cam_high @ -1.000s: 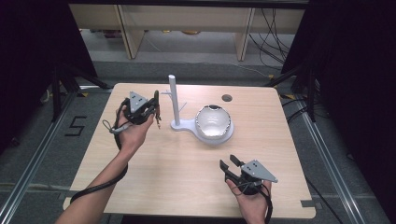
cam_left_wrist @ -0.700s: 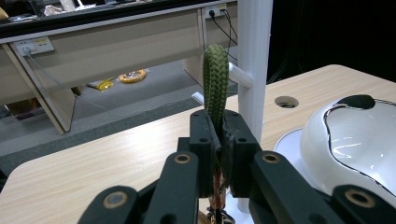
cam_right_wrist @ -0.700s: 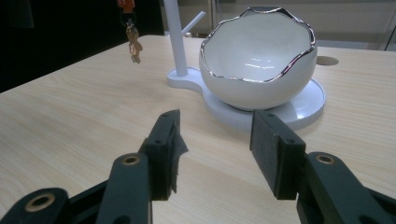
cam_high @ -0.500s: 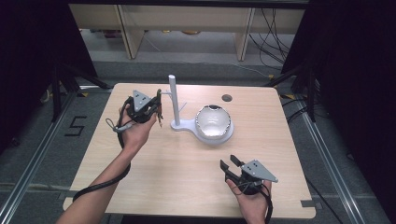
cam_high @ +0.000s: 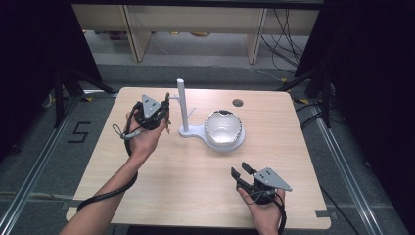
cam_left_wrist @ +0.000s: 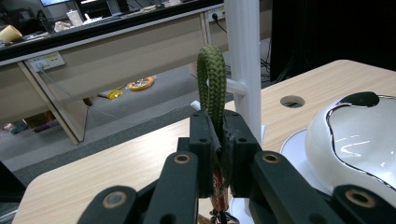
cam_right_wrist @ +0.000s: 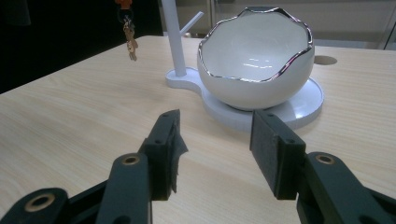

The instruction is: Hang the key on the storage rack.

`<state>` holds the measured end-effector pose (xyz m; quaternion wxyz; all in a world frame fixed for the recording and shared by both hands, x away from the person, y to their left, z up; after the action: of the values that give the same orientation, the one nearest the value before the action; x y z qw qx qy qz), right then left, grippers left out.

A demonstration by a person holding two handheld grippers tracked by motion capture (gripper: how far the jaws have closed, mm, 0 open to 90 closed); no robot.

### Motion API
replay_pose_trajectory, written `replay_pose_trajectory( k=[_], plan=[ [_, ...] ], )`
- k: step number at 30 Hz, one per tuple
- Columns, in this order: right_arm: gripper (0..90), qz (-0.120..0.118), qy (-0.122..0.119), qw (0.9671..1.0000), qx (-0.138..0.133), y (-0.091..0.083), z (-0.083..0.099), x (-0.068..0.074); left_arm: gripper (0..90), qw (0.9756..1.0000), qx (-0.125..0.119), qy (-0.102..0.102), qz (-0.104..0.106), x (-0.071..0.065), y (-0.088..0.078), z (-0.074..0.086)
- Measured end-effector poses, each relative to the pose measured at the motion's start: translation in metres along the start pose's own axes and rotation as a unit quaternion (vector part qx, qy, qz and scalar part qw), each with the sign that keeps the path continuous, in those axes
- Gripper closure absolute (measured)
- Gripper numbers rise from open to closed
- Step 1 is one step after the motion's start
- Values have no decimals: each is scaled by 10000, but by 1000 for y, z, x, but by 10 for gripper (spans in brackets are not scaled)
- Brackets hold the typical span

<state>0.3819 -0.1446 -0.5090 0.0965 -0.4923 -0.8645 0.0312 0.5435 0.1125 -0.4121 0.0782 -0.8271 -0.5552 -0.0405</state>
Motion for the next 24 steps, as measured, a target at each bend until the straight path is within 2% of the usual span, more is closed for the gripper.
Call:
replay_pose_trajectory(
  k=[2,4,6,9,13,14,16,18,19,24],
  plan=[
    [537,32,-36,10000,-40,0,-1,-1,830,10000,16,-13,12,-2,1,1],
    [537,8,10,10000,-32,0,0,0,830,10000,25,87,0,-2,1,1],
    [536,36,-100,9999,-45,1,0,-2,829,9999,32,103,-5,-4,2,1],
    [536,35,-101,9999,-63,1,0,-3,829,9999,39,135,14,-5,3,2],
    [537,3,-2,10000,-22,-1,0,-2,830,9999,56,140,30,-7,3,2],
    [536,57,-36,10000,-43,-1,-1,-3,830,9999,70,141,39,-8,4,2],
    [536,-1,-1,10000,-43,0,0,-2,830,9998,96,158,69,-9,5,4],
    [537,49,-73,9999,-64,0,0,-3,830,9998,110,151,70,-9,6,5],
    [536,44,-78,10000,2,-1,1,-2,831,9998,118,141,73,-10,6,6],
    [536,7,-45,10000,-32,0,2,-2,830,9996,195,157,123,-12,9,10]
  ],
)
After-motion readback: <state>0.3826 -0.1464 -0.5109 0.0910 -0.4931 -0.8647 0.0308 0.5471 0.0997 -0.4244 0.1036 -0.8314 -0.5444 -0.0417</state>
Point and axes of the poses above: each handheld gripper's, and its own axes: y roughly forward along the jaws, z roughly out of its underside, x roughly to its left, the point moved 9 cm from there along y, roughly forward along the jaws, and after that the axes turned 10 degrees about -x, right-handed, at the moved point
